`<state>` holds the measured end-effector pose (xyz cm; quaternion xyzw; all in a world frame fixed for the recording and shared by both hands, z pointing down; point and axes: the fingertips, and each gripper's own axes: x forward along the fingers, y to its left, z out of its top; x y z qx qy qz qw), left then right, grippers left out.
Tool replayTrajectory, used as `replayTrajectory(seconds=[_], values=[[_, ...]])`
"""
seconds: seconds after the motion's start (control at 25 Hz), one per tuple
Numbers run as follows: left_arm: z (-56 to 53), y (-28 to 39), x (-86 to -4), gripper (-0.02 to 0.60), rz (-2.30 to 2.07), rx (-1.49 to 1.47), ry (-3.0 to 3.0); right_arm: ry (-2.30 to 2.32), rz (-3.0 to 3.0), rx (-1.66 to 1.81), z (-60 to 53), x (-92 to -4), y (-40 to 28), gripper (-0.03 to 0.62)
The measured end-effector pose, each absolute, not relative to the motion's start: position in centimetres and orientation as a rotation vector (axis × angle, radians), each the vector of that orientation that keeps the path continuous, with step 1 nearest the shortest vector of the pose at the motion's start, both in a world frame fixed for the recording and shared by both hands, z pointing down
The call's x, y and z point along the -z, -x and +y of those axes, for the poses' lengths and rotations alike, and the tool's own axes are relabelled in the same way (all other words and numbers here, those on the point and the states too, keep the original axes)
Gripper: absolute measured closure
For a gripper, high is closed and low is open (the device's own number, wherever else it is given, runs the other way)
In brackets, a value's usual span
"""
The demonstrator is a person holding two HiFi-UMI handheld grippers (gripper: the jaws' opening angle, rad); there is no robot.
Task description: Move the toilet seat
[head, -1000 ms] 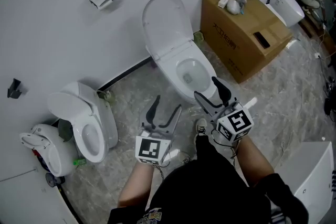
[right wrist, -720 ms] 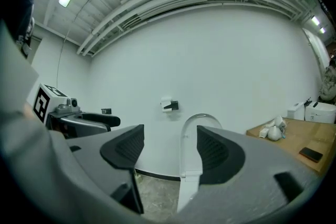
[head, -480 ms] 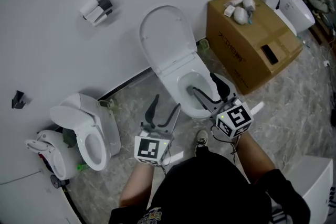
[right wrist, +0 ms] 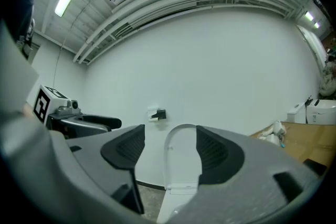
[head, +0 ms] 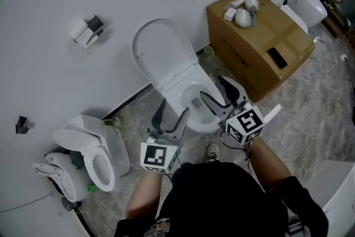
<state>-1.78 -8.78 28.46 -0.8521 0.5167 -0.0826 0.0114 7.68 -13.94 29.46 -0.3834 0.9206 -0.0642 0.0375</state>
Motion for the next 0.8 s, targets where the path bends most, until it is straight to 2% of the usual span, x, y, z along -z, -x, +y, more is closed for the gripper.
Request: replayTrajectory(seconds=[0.44, 0.8], values=[[-12.7, -3.9, -27.6, 0.318, 1.492, 0.328, 2.745, 1.296, 2.712, 0.256, -15.9, -30.2, -13.4, 0.290], [-16.5, -5.0, -29.0, 0.318, 1.286, 0.277, 2.845, 1.445, 2.655, 0.291, -18.3, -32.1, -13.9, 0.290]])
